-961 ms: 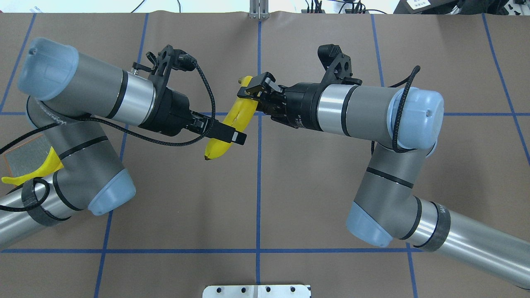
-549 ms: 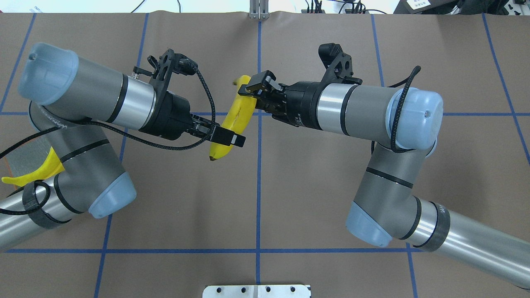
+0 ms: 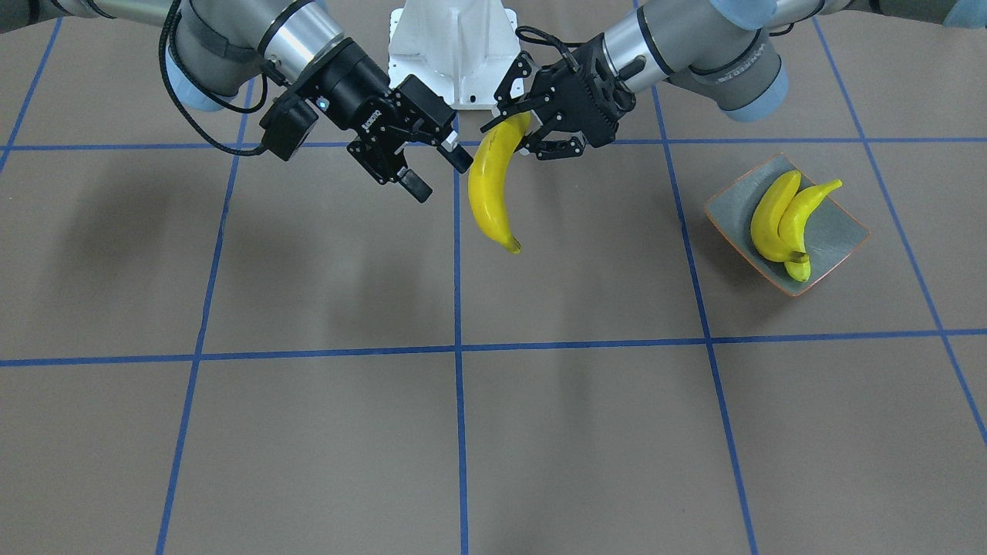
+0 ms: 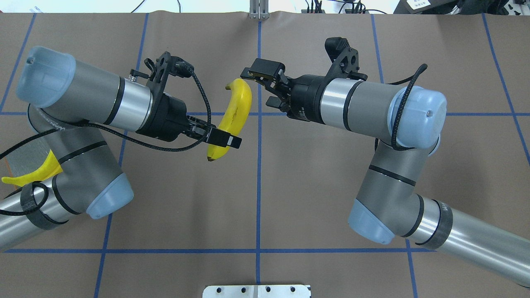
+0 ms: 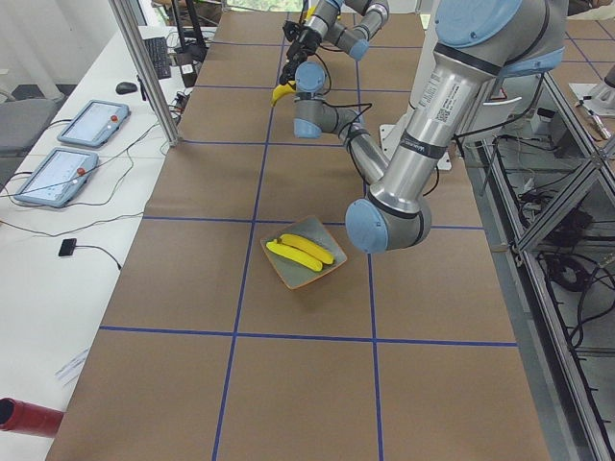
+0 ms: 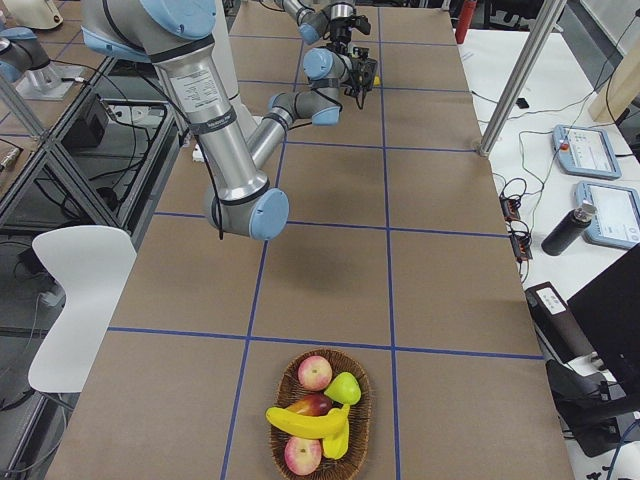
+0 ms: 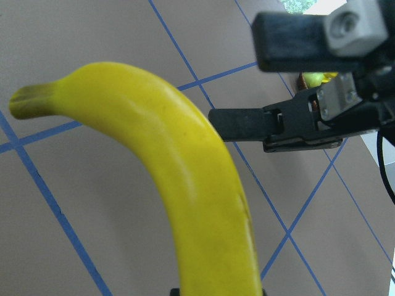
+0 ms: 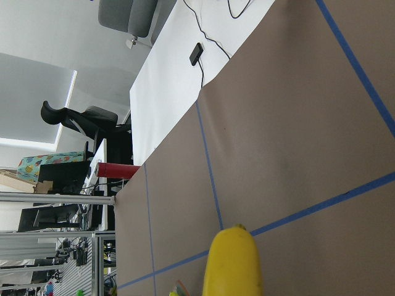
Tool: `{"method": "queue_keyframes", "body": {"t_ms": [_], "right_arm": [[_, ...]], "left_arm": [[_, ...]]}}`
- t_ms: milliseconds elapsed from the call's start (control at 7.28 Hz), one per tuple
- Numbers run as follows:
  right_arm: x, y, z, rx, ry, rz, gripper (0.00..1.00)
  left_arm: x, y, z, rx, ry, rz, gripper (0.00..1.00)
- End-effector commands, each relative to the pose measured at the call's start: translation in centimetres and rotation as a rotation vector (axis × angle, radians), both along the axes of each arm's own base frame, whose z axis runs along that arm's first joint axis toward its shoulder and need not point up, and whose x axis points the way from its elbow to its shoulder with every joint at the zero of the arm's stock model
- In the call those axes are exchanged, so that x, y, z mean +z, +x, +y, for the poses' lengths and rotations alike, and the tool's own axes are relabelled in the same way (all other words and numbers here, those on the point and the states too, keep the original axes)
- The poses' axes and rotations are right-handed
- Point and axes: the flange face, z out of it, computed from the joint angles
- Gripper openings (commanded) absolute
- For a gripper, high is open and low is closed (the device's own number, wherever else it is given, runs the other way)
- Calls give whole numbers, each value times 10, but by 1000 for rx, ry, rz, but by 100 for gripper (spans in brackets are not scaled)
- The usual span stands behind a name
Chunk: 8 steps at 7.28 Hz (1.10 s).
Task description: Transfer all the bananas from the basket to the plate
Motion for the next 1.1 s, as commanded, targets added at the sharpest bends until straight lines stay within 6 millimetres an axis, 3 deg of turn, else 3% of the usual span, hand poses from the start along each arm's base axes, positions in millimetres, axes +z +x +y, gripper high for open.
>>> {"method": "queue_keyframes", "body": {"t_ms": [0,137,549,687,961], "right_arm": [[56,47,-51,-37,-53,243,100],[96,74,-68,-70,-43,367,100],[214,148,-107,-117,-11,637,100],[245,169,-117,-130,1,698,100],[290,217,-137,-165,18,758,100]], "left_arm": [[68,-17,-2,-26,-63,-91,0],[100,-41,-4,-56,-71,-110,0],[220,-106,22,-87,74,-222,0],[256,-123,35,-73,144,-275,0],[297,-162,48,-92,204,-331,0]]}}
